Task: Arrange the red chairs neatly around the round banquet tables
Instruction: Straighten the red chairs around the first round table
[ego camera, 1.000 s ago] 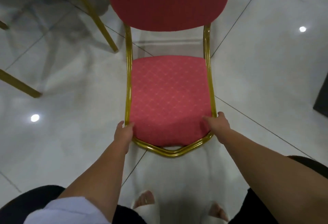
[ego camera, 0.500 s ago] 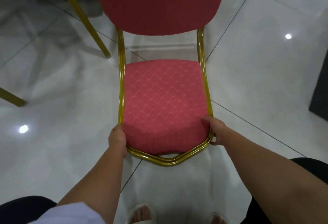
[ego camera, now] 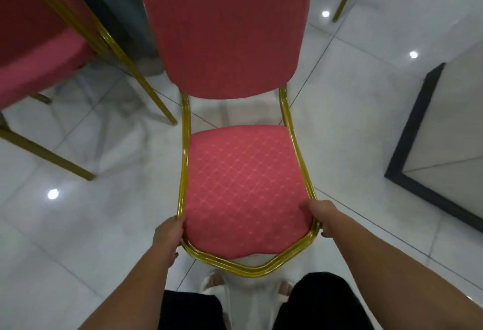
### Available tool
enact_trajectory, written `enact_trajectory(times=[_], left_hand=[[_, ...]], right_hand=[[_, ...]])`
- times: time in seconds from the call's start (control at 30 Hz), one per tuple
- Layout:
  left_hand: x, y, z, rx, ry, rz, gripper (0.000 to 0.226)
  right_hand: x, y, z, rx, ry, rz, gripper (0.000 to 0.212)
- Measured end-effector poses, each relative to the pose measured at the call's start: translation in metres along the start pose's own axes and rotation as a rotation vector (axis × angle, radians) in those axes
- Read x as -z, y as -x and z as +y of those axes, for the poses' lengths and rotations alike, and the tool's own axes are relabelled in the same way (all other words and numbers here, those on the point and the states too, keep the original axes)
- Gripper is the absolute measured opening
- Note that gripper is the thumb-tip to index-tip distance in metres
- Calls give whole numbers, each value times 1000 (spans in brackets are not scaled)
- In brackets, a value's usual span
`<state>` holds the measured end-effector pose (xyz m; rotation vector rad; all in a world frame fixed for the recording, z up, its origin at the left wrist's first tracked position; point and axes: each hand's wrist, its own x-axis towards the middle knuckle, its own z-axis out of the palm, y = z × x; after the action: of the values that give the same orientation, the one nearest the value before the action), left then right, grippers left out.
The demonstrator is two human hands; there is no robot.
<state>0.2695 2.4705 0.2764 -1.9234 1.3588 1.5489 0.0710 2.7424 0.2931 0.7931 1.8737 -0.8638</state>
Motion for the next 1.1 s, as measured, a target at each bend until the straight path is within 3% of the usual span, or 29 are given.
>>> enact_trajectory(times=[0.13, 0.23, 0.3, 0.4, 0.6, 0.67, 0.77, 0.87, 0.97, 1.1], left_hand=[[38, 116, 32, -78, -79, -51, 44], [61, 200, 66, -136, -129, -108, 39], [70, 249, 91, -169, -142, -138, 34], [76, 308, 129, -251, -150, -129, 28], [74, 362, 201, -362, -126, -177, 32], [71, 370, 228, -354, -62, -210, 34], [69, 373, 269, -351, 27, -198, 18], [72, 372, 313, -389, 18, -196, 22], [82, 362, 362, -531, -191, -172, 28], [84, 349, 433, -626, -287, -76, 39]], right_hand=[[63, 98, -32, 4, 88, 58, 27], [115, 157, -53, 98, 239, 100, 48], [149, 190, -71, 166, 276, 122, 46], [191, 258, -115, 237, 225, 128, 46], [233, 303, -205, 352, -79, 67, 67], [239, 312, -241, 377, -141, 66, 66], [239, 322, -295, 408, -157, 87, 53], [231, 331, -347, 551, 215, 265, 23], [215, 341, -387, 723, 630, 344, 31], [203, 340, -436, 920, 772, 285, 38]])
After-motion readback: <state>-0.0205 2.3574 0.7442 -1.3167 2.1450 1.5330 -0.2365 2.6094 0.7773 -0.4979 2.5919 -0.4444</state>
